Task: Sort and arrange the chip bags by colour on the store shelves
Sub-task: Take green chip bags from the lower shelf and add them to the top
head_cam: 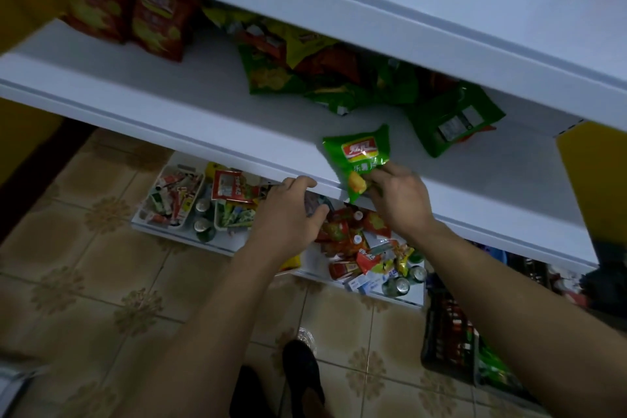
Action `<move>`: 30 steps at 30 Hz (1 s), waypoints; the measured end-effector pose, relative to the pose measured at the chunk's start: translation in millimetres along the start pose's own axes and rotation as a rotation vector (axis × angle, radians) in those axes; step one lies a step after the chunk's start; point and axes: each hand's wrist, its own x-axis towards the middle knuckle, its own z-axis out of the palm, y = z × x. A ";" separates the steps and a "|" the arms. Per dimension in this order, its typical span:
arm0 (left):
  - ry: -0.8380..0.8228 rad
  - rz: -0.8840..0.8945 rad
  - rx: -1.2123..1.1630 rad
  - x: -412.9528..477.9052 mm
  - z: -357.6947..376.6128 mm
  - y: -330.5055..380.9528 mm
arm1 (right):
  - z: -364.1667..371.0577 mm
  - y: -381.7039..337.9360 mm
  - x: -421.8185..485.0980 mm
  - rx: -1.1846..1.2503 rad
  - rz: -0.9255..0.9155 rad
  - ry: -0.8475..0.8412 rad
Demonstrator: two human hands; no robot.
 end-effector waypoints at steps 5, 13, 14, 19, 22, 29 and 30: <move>0.005 -0.173 -0.303 -13.4 -24.0 20.5 | -37.1 -44.8 -25.6 0.059 -0.219 0.096; 0.131 -0.353 -0.345 -46.7 -86.8 17.6 | -77.5 -98.8 -54.9 0.127 -0.502 0.169; 0.153 -0.312 -0.316 -50.8 -99.2 19.6 | -85.0 -104.7 -53.3 0.131 -0.530 0.159; 0.301 -0.136 -0.306 -61.1 -169.5 41.8 | -136.4 -128.6 -31.6 0.340 -0.432 0.161; 0.237 0.030 -0.209 -63.5 -207.1 67.5 | -181.1 -139.9 -15.3 0.583 -0.182 0.226; 0.278 0.240 -0.178 -46.8 -255.6 136.7 | -251.5 -129.6 7.0 0.814 -0.053 0.062; 0.281 0.266 -0.179 -42.2 -257.7 145.8 | -258.2 -123.5 7.7 0.811 -0.046 0.088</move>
